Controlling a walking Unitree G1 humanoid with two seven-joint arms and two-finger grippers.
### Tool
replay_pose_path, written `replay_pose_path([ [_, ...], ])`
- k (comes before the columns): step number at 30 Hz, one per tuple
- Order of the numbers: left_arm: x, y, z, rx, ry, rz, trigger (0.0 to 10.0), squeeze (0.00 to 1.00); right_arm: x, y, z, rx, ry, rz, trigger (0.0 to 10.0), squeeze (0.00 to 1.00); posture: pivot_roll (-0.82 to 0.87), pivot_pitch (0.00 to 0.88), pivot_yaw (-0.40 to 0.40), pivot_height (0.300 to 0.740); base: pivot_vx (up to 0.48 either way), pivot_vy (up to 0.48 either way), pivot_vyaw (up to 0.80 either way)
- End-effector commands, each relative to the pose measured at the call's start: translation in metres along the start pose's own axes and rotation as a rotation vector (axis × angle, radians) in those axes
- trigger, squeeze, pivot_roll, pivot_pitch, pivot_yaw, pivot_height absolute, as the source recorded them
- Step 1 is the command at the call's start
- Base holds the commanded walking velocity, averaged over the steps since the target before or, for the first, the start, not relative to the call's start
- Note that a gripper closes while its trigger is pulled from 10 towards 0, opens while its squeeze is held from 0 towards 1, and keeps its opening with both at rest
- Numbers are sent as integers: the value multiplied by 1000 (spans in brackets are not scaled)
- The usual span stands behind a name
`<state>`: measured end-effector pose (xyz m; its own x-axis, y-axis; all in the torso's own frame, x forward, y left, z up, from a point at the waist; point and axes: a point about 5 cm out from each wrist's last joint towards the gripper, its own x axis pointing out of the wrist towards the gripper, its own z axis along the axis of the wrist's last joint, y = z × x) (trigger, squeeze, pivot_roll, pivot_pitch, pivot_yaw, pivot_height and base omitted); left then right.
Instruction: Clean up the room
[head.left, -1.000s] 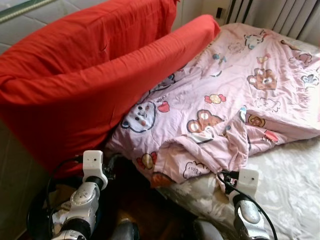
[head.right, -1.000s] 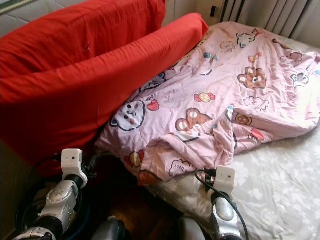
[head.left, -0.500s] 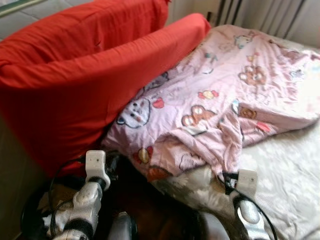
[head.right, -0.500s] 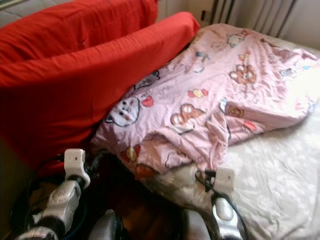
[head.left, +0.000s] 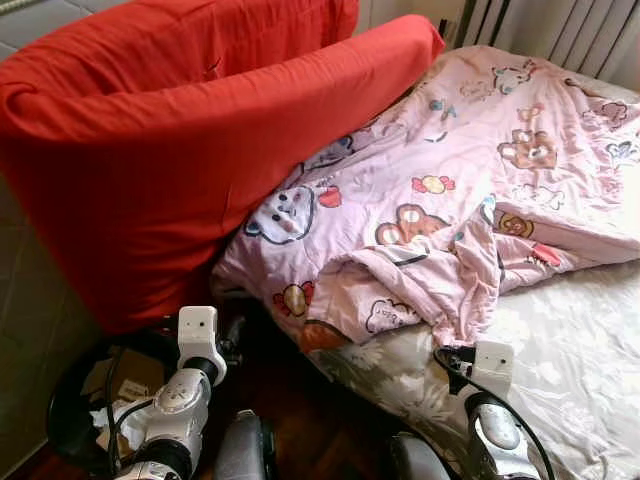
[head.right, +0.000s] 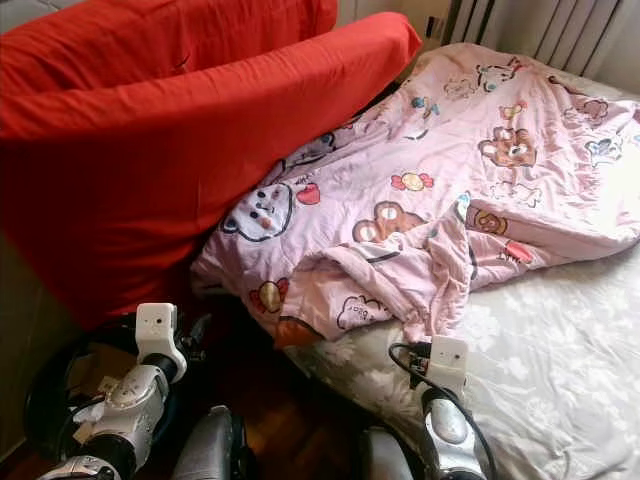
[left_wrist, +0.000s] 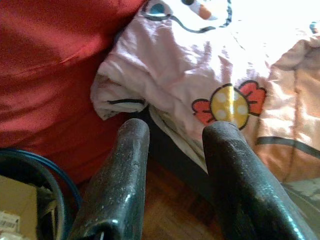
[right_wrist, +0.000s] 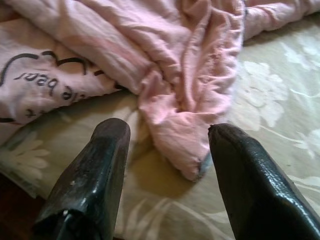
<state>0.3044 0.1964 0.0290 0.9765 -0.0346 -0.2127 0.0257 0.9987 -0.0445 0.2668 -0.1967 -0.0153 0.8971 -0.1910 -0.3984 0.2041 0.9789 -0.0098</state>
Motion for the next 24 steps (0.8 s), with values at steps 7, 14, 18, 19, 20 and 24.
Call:
replay_pose_path([
  [7, -3, 5, -3, -2, 15, 16, 10000, 0, -2, -1, -6, 9, 31, -9, 10000, 0, -56, 196, 19, 637, 218, 0, 0],
  [14, -2, 5, -2, -2, 10, 17, 10000, 0, -2, 0, -6, 24, 36, -8, 10000, 0, -55, 201, 19, 637, 364, 0, -613],
  [18, -2, 5, -2, 0, 10, 19, 10000, 0, -2, 0, -6, 19, 32, -12, 10000, 0, -53, 203, 21, 637, 383, 0, 0],
  [19, -2, 6, -2, 0, 10, 19, 10000, 0, -2, 1, -6, 18, 33, -12, 10000, 0, -53, 203, 21, 637, 390, 0, 0],
  [20, -3, 6, -2, 0, 10, 20, 10000, 0, -2, 1, -7, 19, 35, -13, 10000, 0, -51, 202, 20, 637, 390, 0, 0],
  [24, -3, 6, -2, -3, 9, 18, 10000, 0, -2, 1, -7, 18, 41, -18, 10000, 0, -51, 202, 20, 637, 360, 0, 0],
])
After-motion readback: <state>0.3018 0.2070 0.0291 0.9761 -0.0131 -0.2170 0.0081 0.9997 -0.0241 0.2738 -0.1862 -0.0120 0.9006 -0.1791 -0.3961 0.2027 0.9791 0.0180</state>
